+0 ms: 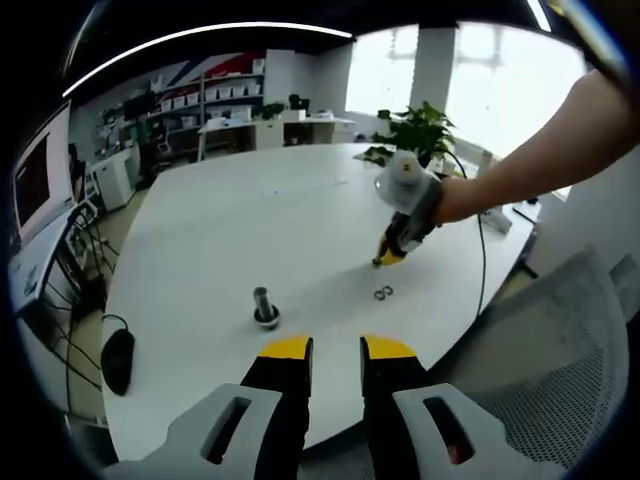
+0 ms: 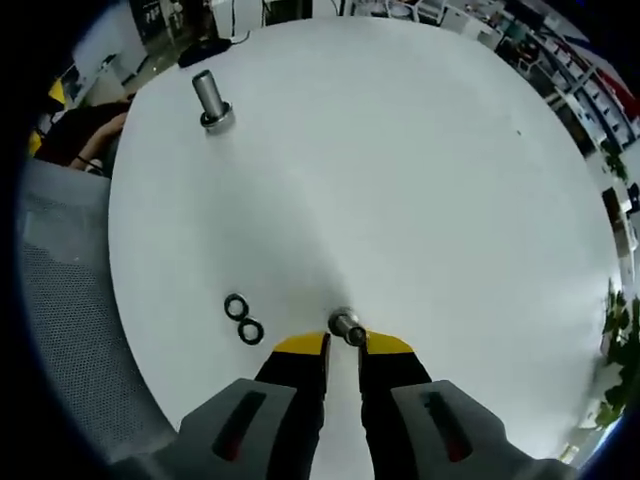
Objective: Place the washer onto the threaded stud by aligning its center hole with the stud, sliding it down to the base, and recovering from edge contact or off-axis alignment until the washer reaches the visible bottom stop.
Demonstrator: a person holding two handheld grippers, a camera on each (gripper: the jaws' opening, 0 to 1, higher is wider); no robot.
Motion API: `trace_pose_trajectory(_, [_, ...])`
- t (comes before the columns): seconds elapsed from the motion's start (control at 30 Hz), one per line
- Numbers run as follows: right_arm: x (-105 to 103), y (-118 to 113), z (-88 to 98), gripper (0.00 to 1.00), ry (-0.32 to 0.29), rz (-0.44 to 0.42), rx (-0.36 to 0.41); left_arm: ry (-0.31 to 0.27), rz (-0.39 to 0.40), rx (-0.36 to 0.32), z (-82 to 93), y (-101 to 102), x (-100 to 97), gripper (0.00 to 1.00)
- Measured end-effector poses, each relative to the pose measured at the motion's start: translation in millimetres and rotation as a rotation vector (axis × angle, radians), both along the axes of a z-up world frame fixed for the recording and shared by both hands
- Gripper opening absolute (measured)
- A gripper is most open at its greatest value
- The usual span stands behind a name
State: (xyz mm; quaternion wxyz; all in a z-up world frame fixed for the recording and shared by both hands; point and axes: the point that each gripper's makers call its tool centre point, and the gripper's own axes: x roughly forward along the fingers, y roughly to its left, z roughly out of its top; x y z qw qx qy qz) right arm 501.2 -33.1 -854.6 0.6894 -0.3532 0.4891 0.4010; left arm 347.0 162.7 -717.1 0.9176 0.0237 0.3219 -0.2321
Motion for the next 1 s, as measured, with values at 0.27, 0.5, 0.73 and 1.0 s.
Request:
trace_pose_trajectory(0.27, [-10.3,-3.5,5.2,0.15,0.017,-0.031,0.049,0.000,-0.004,0.005,-0.2,-1.0,0.1,0.16])
trace_pose_trajectory(0.5, [-35.5,11.4,11.2,0.18,0.037,-0.008,0.148,-0.003,-0.005,0.010,0.1,-1.2,-0.1,0.16])
trace_pose_trajectory(0.73, [-58.0,24.7,-4.6,0.19,0.069,0.042,0.120,-0.005,-0.012,0.015,0.3,-2.2,-0.5,0.16])
trace_pose_trajectory(1.0, [-56.6,33.7,-7.7,0.22,0.047,0.060,0.127,-0.009,-0.010,0.011,1.0,-1.6,-0.7,0.16])
